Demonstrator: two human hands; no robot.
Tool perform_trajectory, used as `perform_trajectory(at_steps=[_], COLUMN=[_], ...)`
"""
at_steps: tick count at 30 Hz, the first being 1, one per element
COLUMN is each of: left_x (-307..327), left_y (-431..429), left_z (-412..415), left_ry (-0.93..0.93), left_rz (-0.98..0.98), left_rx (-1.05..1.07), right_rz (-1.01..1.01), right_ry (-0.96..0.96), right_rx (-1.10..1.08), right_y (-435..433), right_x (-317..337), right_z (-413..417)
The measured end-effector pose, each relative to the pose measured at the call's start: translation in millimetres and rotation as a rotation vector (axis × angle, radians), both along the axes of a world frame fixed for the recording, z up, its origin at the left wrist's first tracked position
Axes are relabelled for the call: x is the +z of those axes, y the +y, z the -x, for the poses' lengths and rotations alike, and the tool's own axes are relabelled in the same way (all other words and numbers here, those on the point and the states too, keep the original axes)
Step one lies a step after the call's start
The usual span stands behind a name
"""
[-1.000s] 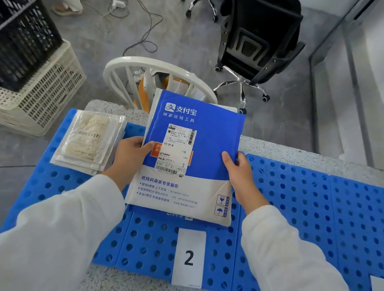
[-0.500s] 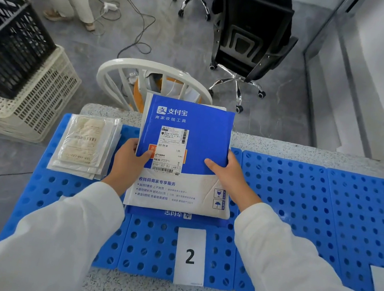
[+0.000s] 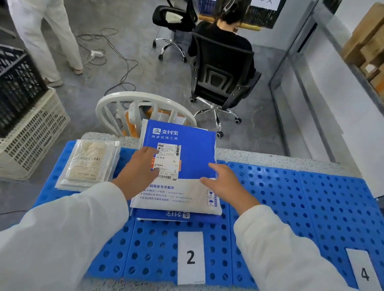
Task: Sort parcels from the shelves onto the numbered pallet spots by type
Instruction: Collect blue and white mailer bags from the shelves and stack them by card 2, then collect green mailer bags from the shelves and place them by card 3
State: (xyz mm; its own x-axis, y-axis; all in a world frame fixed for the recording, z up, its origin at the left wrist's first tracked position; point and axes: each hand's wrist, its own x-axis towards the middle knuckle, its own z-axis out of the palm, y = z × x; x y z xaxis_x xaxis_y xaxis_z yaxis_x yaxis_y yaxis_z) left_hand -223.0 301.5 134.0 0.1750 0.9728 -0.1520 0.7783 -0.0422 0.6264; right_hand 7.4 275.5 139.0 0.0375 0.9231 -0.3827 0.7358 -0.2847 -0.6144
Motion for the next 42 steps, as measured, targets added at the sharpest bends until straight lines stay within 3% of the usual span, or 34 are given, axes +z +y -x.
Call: perform_trajectory(at_steps=[8,20,29,42], left_x=[66.8,182.2,254.2,312.0], left_y=[-12.2,-48.4,-107.3,-259.1], left_z=[-18.8,-105.4,-220.2,-420.7], left_ry=[0.102,0.147,0.219,0.046], left_rz=[-0.145,-0.507,-0.646,-0.748], left_rx=[-0.279,-0.587,-0.78,-1.067], right_rz=[-0.166,-0.358,-0.414,-0.398], right_ry=[-0.128,-0.345,-0.521,-0.643], right_rx=[0.076,-0.096,-0.283,-0.594], right_y=[-40.7,-118.2,-204.5,-398.0], right_x=[61.8,169.8,241.9,314.1], right_z=[2.9,-67.7,-165.5,-302.1])
